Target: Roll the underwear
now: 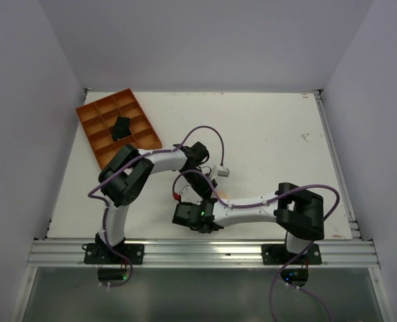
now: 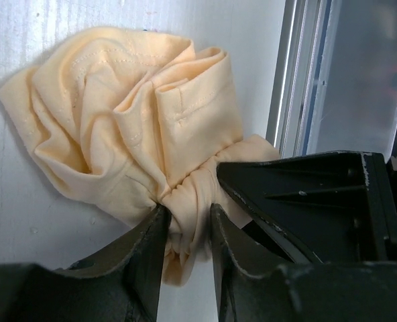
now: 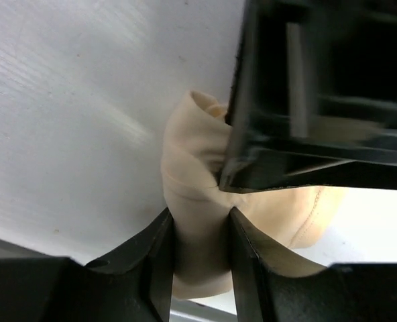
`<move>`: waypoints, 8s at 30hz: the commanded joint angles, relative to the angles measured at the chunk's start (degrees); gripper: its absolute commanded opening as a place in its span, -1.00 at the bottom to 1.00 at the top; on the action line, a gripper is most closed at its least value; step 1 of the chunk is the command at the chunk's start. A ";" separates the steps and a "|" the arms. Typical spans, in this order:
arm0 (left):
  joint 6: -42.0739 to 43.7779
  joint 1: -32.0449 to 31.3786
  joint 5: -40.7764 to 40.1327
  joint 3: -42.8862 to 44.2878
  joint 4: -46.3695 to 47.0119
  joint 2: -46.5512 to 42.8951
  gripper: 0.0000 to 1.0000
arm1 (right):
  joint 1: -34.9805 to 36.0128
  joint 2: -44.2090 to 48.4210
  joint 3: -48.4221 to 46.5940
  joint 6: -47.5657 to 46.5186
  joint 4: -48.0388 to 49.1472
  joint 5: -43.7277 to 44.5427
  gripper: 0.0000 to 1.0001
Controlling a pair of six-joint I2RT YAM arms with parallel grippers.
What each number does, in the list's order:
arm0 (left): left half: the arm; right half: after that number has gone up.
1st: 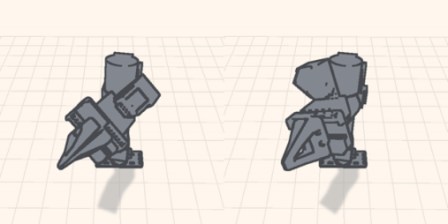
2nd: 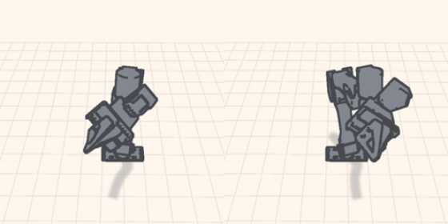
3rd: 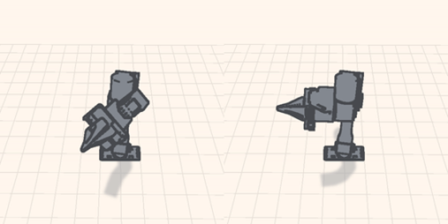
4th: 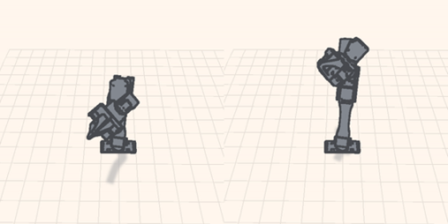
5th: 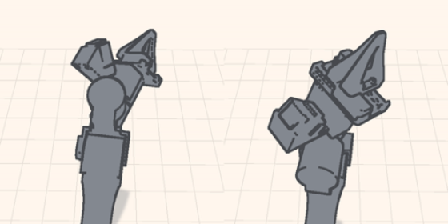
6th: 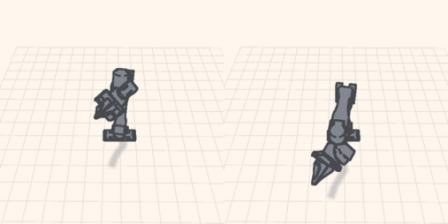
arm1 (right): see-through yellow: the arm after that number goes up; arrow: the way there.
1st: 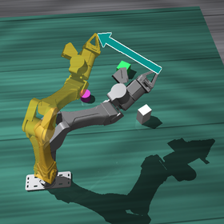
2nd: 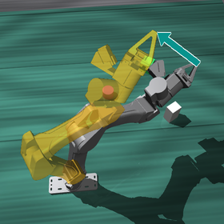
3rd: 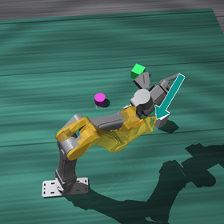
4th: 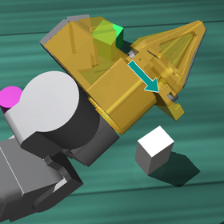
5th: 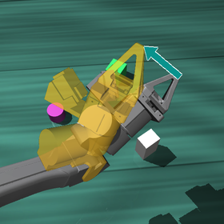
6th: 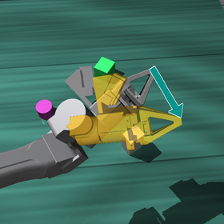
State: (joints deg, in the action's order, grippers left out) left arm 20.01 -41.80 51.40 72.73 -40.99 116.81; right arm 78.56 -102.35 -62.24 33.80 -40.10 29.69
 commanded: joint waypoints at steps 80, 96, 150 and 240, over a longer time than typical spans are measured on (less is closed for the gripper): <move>26.04 12.89 5.47 -13.31 4.69 -22.16 0.10 | -42.09 -17.71 22.43 -4.88 47.66 -87.26 -0.43; 30.09 5.68 3.97 -14.81 3.90 -19.17 0.05 | -42.18 -17.98 22.42 -2.51 49.59 -86.47 -0.42; 26.31 2.16 -5.25 -0.13 -6.64 2.72 -1.00 | -24.51 40.66 21.47 -5.06 10.13 -22.65 0.13; 19.28 0.58 -8.33 8.12 -8.66 11.07 -1.00 | -31.02 32.12 23.31 -19.56 25.42 -46.83 0.40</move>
State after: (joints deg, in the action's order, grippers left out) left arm 34.09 -40.91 55.42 80.18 -59.75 123.66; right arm 46.92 -69.01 -35.53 18.57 -12.45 -14.09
